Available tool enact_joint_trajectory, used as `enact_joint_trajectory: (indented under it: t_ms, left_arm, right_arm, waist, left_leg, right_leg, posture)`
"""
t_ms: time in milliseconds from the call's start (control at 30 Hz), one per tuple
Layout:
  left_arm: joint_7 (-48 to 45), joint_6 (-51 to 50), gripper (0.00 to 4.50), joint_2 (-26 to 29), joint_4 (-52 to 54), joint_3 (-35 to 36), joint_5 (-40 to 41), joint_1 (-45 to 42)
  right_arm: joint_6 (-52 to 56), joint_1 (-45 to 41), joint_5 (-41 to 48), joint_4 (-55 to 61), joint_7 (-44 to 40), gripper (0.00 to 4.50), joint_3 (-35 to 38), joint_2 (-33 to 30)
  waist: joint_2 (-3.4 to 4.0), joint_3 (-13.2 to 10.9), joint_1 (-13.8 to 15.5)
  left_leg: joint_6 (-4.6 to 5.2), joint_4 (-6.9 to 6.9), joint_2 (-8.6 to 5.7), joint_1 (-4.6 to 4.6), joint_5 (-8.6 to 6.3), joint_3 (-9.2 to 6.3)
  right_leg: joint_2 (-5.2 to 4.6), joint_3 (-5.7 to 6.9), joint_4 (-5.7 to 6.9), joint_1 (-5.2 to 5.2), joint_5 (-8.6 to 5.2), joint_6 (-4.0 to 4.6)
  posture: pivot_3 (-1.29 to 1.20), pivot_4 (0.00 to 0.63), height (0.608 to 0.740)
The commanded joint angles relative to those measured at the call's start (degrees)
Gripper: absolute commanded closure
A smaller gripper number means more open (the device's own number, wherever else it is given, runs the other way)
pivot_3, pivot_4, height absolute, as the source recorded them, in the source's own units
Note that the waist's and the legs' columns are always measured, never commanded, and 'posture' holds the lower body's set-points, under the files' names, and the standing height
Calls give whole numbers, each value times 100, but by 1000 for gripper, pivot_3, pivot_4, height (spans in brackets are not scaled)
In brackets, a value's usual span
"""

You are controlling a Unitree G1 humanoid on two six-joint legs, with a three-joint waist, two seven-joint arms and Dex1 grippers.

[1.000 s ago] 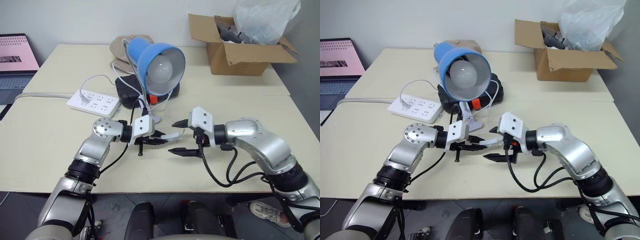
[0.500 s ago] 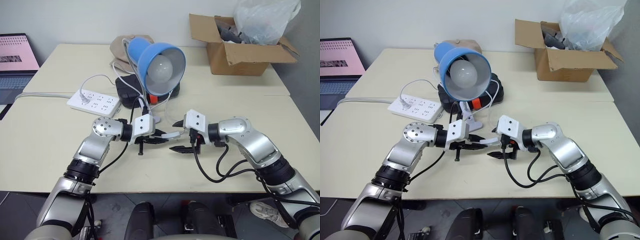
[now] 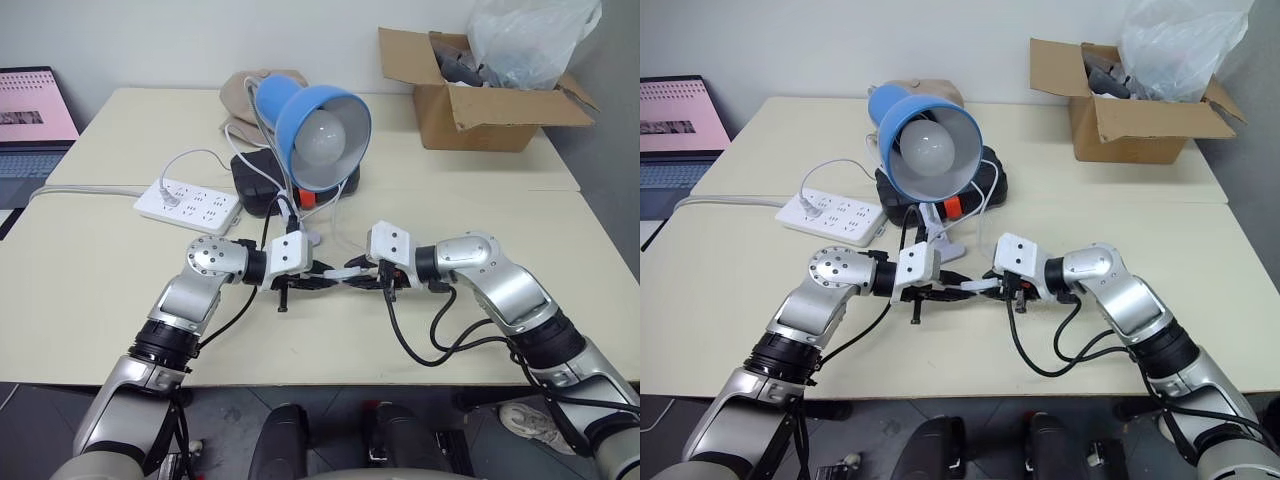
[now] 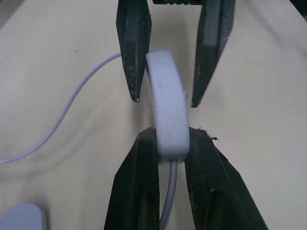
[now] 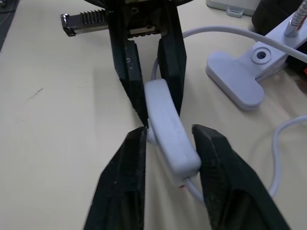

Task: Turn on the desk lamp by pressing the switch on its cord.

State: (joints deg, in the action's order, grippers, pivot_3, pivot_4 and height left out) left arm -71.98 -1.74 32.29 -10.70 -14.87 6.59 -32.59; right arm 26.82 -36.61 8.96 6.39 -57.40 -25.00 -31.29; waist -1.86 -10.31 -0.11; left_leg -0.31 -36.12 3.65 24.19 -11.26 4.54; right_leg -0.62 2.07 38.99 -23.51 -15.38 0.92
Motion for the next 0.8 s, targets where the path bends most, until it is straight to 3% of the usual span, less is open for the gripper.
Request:
enact_joint_trajectory:
  t_ms: [33, 467, 533, 667, 800]
  left_arm:
    - [98, 32, 4108, -15, 225, 100, 73, -38]
    - [18, 49, 4108, 24, 303, 114, 101, -38]
    - [-19, 91, 4108, 42, 289, 95, 76, -50]
    - [-62, 288, 4108, 90, 224, 33, -38, -78]
    - [-51, 449, 4108, 21, -17, -29, -132, -195]
  right_arm:
    - [-236, -124, -101, -8, -40, 3671, 88, 54]
    - [-545, -85, -100, -82, -308, 3828, 247, 155]
    - [-572, -87, -33, -86, -406, 3166, 304, 151]
    - [-538, -105, 122, 25, -595, 2434, 431, 74]
    - [-413, -117, 276, 291, -687, 1377, 607, -63]
  waist:
    - [0, 0, 0]
    - [0, 0, -1]
    - [0, 0, 0]
    - [0, 0, 0]
    - [0, 0, 1]
  left_leg:
    - [0, 0, 0, 0, 0, 0]
    - [0, -1, 1, 0, 0, 2]
    - [0, -1, 0, 0, 0, 2]
    - [0, -2, 1, -1, 0, 2]
    - [0, -2, 0, -1, 0, 2]
  right_leg:
    - [0, 0, 0, 0, 0, 0]
    - [0, 0, 0, 0, 0, 0]
    - [0, 0, 0, 0, 0, 0]
    - [0, 0, 2, 0, 0, 0]
    - [0, -2, 2, 1, 0, 0]
  posture:
    - [0, 150, 740]
    - [0, 150, 740]
    - [0, 150, 740]
    - [0, 150, 740]
    - [0, 150, 740]
